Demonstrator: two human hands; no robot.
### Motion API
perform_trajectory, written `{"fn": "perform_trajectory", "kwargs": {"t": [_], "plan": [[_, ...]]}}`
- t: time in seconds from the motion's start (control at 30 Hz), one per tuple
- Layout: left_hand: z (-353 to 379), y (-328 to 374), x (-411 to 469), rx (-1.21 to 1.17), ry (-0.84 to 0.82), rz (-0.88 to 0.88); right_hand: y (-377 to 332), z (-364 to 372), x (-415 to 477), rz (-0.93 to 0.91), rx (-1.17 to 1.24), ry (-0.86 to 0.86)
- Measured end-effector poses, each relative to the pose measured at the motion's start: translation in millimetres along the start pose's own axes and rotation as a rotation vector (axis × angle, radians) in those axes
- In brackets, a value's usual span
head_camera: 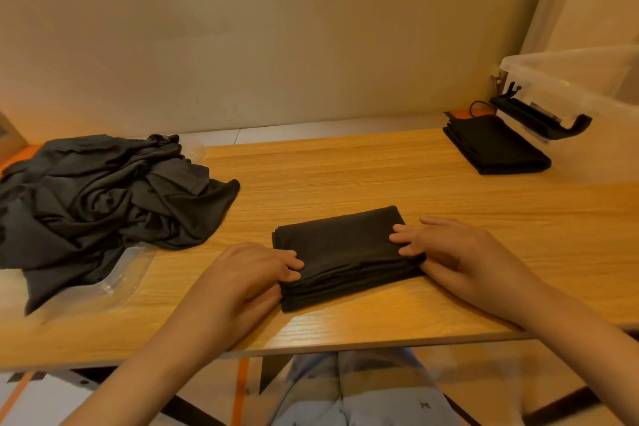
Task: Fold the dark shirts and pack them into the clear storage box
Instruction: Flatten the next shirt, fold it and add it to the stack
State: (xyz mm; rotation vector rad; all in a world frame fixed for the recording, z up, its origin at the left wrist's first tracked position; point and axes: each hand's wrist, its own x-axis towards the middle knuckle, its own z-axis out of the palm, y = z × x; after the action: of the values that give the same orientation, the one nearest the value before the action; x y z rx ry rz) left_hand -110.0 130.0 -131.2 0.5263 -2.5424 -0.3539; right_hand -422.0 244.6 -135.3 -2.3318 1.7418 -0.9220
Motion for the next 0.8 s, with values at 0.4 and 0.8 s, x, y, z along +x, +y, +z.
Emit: {"fn": "perform_trajectory", "kwargs": {"t": [0.4, 0.8], "plan": [[0, 4, -1, 0.152, -0.044, 0.088, 9, -3, 0, -0.099, -0.230, -0.030], [-5, 0, -6, -0.012, -0.016, -0.073, -7, -8, -9, -0.112, -0.108, 0.066]]}}
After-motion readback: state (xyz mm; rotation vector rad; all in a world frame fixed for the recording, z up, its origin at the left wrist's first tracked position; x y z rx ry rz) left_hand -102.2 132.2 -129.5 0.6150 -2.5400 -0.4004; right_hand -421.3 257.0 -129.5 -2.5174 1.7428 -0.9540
